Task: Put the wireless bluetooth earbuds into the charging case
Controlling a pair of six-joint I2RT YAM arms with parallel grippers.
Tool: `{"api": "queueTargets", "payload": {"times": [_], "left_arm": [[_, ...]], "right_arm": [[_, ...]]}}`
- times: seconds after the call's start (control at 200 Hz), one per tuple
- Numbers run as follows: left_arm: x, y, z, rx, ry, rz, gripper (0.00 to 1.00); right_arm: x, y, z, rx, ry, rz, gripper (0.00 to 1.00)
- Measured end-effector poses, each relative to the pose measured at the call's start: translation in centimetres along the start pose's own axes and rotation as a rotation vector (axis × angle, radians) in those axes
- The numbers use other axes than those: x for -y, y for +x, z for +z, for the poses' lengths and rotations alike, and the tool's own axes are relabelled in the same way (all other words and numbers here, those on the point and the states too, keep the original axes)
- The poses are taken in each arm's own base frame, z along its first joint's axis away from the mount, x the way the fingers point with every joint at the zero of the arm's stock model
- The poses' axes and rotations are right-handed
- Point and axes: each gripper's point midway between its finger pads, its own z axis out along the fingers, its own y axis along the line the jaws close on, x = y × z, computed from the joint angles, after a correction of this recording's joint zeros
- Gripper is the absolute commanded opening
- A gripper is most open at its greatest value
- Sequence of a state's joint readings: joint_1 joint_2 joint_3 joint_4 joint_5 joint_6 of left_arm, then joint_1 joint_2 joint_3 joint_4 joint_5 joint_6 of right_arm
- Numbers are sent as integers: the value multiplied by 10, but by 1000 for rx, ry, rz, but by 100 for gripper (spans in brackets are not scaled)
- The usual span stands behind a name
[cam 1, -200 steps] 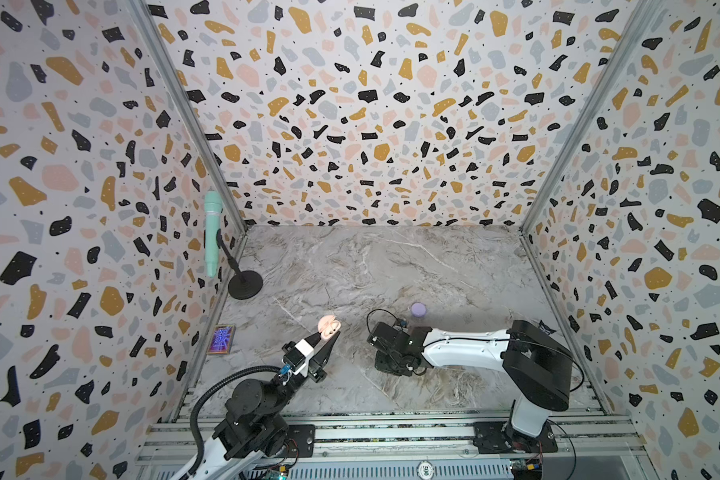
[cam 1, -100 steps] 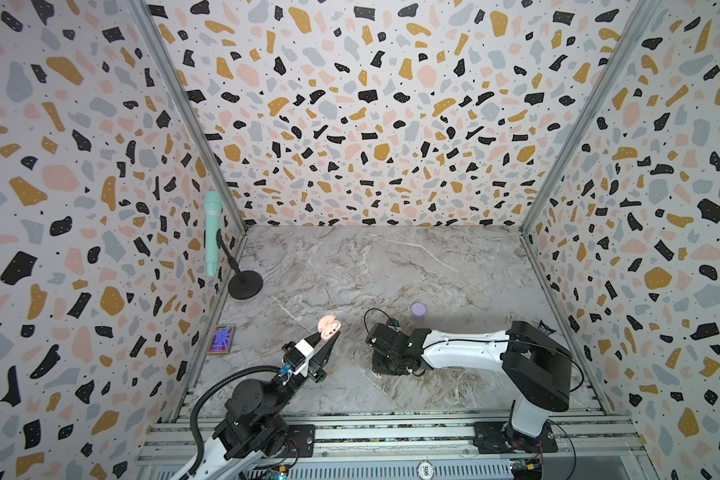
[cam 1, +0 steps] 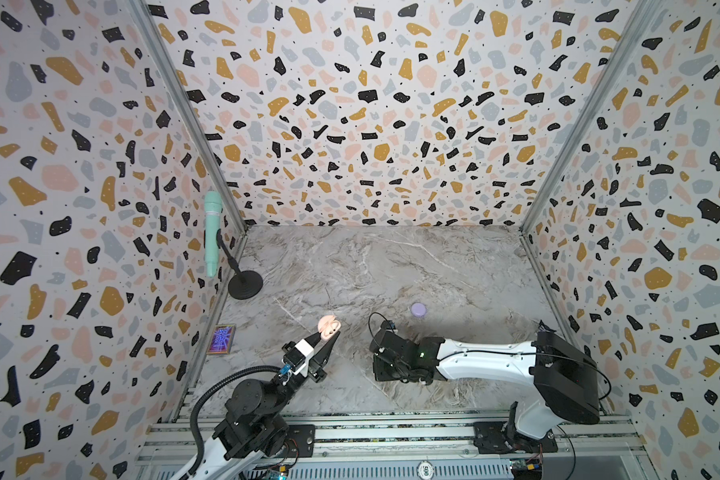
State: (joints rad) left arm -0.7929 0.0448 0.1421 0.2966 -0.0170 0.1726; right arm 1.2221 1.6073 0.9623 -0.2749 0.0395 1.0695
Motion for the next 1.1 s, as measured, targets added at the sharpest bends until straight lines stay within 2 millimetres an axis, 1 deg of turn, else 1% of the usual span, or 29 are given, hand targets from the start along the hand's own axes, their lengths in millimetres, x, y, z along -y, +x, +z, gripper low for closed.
{"api": "queueTargets", "payload": {"times": [0.06,0.17,0.385,0.48,0.776,0.931,1.101], "left_arm": [[0,0,0,0,0,0,0],[0,0,0,0,0,0,0],[0,0,0,-1,0,0,0],[0,0,0,-1,0,0,0],[0,0,0,-1,0,0,0],[0,0,0,-2,0,0,0],[0,1,0,-4,0,0,0]], "right_arm": [[-6,9,0,-13,-11,-2,21],[-10,24,3,-40,-22,1,21],[6,34,22,-81,23,29,21],[15,36,27,-96,41,40,20],[22,24,29,-80,48,69,19],[29,13,30,-67,56,74,19],[30,1,33,-49,65,57,17]]}}
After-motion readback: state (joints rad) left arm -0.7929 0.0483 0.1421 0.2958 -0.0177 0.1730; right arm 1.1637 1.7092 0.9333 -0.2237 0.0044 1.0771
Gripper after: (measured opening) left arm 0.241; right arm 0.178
